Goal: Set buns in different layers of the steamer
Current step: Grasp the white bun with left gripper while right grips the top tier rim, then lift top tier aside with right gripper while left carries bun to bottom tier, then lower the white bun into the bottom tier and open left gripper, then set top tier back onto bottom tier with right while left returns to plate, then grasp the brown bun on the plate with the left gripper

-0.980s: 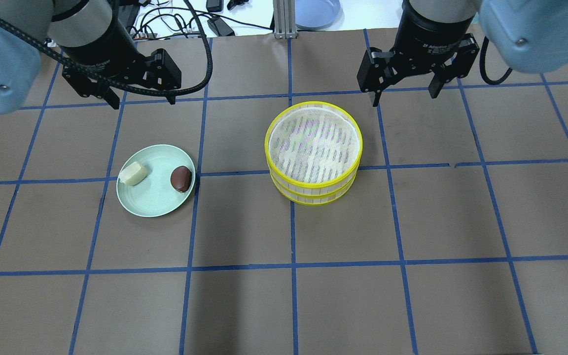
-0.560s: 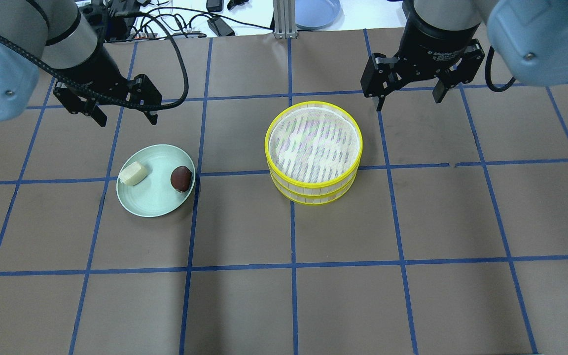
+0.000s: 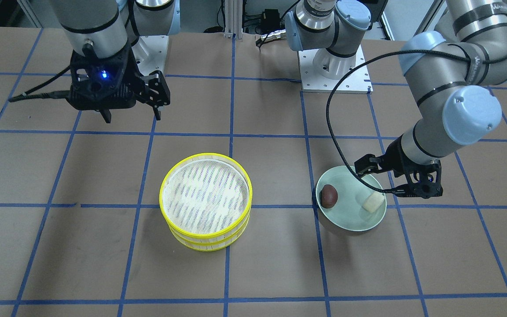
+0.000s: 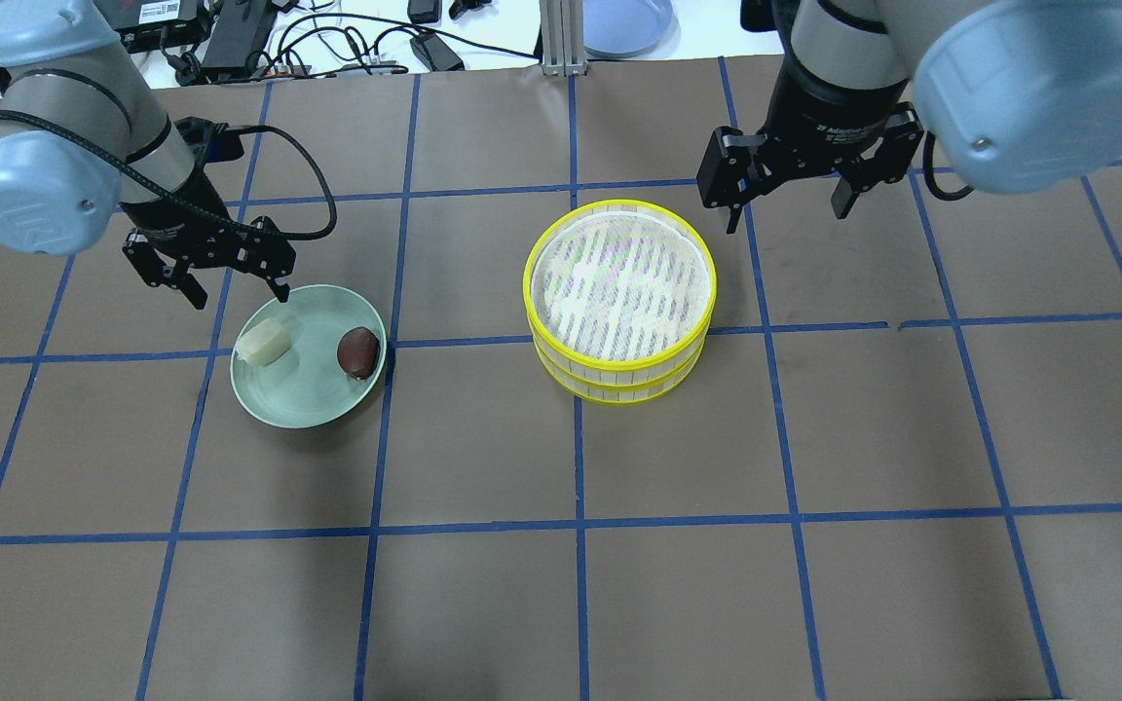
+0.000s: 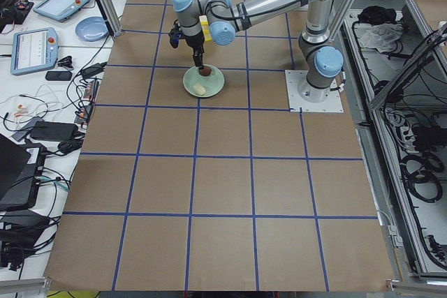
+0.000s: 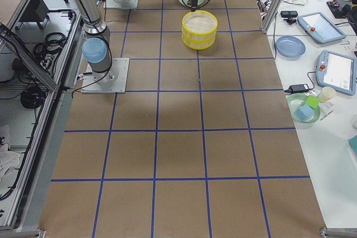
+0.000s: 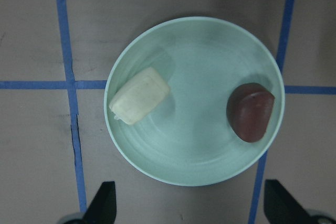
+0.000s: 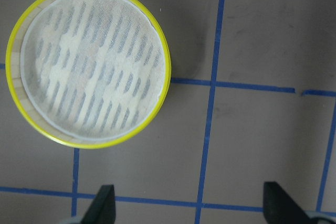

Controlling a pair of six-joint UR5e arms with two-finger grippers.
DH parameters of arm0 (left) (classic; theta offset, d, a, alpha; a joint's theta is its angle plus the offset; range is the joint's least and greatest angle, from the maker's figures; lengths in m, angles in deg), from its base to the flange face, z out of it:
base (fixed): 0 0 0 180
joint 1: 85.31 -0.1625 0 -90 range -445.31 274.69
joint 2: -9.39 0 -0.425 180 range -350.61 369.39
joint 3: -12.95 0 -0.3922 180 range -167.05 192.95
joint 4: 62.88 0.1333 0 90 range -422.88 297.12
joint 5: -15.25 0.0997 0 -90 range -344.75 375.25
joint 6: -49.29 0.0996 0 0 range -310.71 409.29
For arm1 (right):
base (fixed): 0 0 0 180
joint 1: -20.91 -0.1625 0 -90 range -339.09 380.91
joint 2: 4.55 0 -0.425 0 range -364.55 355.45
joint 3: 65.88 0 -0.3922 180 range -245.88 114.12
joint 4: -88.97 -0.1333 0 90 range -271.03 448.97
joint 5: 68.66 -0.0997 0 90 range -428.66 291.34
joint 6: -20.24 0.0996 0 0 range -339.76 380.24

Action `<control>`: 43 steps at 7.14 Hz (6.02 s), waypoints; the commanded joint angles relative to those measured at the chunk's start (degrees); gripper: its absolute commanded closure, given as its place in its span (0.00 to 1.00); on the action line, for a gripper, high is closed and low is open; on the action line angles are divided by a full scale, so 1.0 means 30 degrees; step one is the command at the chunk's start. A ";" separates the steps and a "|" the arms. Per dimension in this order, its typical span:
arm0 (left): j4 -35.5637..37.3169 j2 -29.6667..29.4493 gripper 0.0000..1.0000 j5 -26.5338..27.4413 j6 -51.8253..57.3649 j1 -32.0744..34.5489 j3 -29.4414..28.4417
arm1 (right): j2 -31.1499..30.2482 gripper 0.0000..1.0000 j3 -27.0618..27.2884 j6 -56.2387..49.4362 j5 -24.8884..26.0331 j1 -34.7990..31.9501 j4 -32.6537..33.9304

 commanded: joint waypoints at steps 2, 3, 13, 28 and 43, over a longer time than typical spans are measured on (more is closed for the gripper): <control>0.2719 -0.2526 0.00 0.0008 0.0224 -0.0560 0.0581 | 0.3731 0.00 0.1991 0.0095 -0.0021 -0.0173 0.4129; 0.2909 -0.2735 0.00 0.0037 0.0312 -0.0560 0.0672 | 0.4932 0.00 0.1992 0.0298 -0.0050 -0.0173 0.4219; 0.4697 -0.3528 1.00 0.0536 0.1456 -0.0589 0.0966 | 0.4068 1.00 0.0944 0.0300 0.0125 0.0353 0.4286; 0.6422 -0.4815 1.00 -0.0870 -1.6356 1.3033 -0.2873 | 0.4241 1.00 0.0644 -1.2766 0.2586 0.9407 0.1495; 0.4370 -0.1883 0.00 0.0393 -0.2089 0.2165 0.1608 | 0.5207 1.00 0.0732 0.2323 0.0769 -0.1140 0.2697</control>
